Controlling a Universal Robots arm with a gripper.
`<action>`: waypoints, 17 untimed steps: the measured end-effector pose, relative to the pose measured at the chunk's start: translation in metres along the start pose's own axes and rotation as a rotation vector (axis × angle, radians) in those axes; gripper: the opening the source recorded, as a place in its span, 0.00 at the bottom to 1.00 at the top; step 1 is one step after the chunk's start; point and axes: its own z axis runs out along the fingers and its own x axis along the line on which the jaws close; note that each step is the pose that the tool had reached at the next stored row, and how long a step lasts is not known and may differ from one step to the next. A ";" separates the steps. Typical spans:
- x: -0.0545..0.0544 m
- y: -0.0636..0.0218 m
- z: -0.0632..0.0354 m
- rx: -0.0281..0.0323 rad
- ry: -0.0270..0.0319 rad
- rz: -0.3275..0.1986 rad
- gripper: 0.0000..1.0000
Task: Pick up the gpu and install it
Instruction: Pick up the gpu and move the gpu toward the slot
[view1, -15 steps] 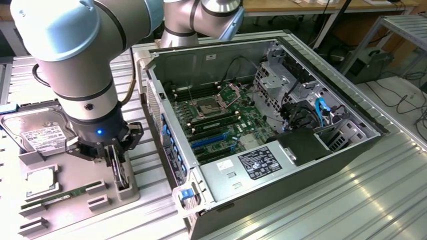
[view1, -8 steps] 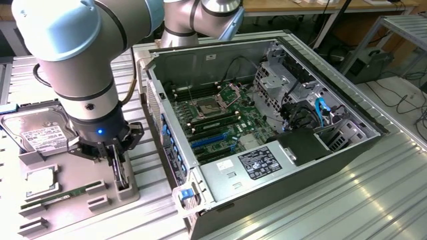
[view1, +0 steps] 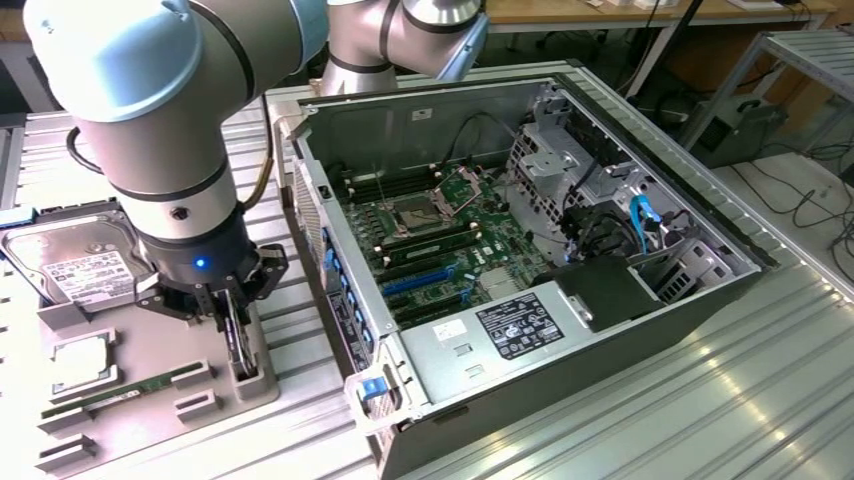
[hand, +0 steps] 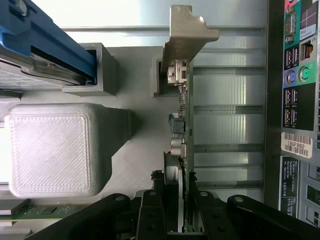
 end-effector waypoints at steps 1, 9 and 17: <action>0.000 0.0000 -0.0015 0.0002 0.0002 0.000 0.27; 0.000 0.0003 -0.0280 0.0000 0.0000 0.000 0.27; -0.001 0.0006 -0.0588 0.0000 0.0001 0.000 0.27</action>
